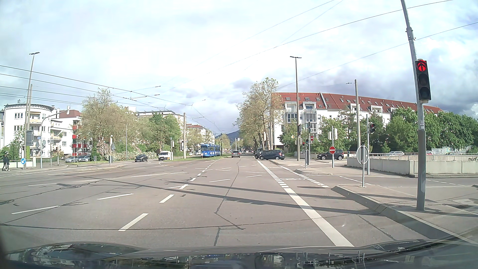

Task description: Follow the waypoints while adhering to traffic rules and regulations

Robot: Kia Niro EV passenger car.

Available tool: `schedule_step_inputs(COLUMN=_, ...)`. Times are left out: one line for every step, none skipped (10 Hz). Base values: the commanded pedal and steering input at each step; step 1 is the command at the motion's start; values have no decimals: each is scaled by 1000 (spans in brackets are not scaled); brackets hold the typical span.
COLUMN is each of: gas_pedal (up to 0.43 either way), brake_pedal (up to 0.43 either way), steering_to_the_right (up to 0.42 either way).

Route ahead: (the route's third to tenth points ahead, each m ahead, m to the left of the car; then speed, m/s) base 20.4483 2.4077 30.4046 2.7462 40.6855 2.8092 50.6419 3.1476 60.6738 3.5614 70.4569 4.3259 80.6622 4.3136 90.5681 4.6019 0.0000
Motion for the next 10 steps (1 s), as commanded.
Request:
schedule_step_inputs(gas_pedal=0, brake_pedal=152, steering_to_the_right=-3)
schedule_step_inputs(gas_pedal=0, brake_pedal=152, steering_to_the_right=-3)
schedule_step_inputs(gas_pedal=0, brake_pedal=152, steering_to_the_right=-3)
schedule_step_inputs(gas_pedal=0, brake_pedal=152, steering_to_the_right=-3)
schedule_step_inputs(gas_pedal=0, brake_pedal=152, steering_to_the_right=-3)
schedule_step_inputs(gas_pedal=0, brake_pedal=152, steering_to_the_right=-3)
schedule_step_inputs(gas_pedal=0, brake_pedal=152, steering_to_the_right=-3)
schedule_step_inputs(gas_pedal=0, brake_pedal=146, steering_to_the_right=-3)
schedule_step_inputs(gas_pedal=0, brake_pedal=152, steering_to_the_right=-3)
schedule_step_inputs(gas_pedal=0, brake_pedal=152, steering_to_the_right=-3)
